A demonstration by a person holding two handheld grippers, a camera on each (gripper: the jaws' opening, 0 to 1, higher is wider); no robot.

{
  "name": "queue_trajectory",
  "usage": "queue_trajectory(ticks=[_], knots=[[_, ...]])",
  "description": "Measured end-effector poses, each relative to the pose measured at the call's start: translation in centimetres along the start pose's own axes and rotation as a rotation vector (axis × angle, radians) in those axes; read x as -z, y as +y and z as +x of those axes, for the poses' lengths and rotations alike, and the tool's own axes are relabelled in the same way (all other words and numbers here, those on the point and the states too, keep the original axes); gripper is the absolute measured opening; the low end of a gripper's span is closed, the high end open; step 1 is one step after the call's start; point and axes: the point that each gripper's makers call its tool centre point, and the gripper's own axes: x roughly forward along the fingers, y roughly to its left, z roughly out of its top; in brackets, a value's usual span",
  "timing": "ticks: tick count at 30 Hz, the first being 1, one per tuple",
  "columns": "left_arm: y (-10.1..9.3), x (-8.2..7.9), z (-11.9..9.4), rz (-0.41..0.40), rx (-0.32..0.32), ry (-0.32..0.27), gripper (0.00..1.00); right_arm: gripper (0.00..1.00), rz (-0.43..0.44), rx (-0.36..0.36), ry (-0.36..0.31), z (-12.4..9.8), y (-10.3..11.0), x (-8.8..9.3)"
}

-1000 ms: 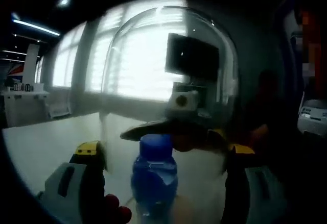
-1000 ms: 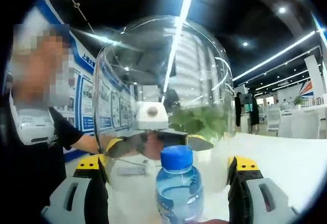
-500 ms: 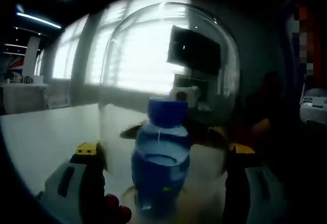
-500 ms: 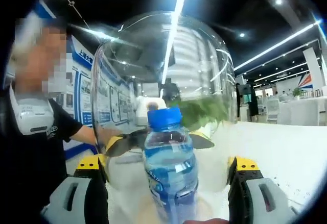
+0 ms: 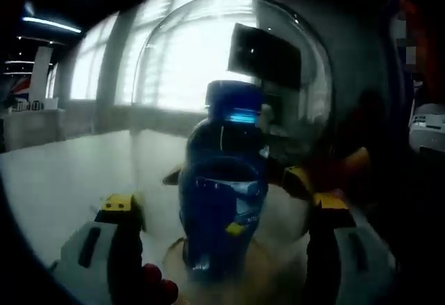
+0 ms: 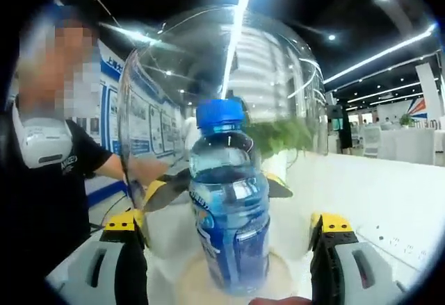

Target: Open the cover put in the Mizone put the cover back on

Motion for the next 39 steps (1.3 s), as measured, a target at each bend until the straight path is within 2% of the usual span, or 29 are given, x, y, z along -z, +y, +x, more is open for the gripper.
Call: queue_trajectory(ticks=[6,8,26,39], knots=[[-0.2,0.4,-0.3,0.0,-0.004,-0.021,0.84,0.9,-0.008,-0.001,0.011,0.1,0.0,0.3],[-0.4,0.7,-0.5,0.018,-0.003,-0.019,0.84,0.9,-0.036,-0.002,0.041,0.3,0.3,0.5],[-0.2,0.7,-0.8,0.028,-0.009,-0.042,0.84,0.9,-0.044,0.003,0.029,0.4,0.5,0.5],[-0.8,0.5,-2.0,0.023,-0.058,-0.054,0.82,0.9,-0.043,0.051,0.073,0.3,0.8,0.7]])
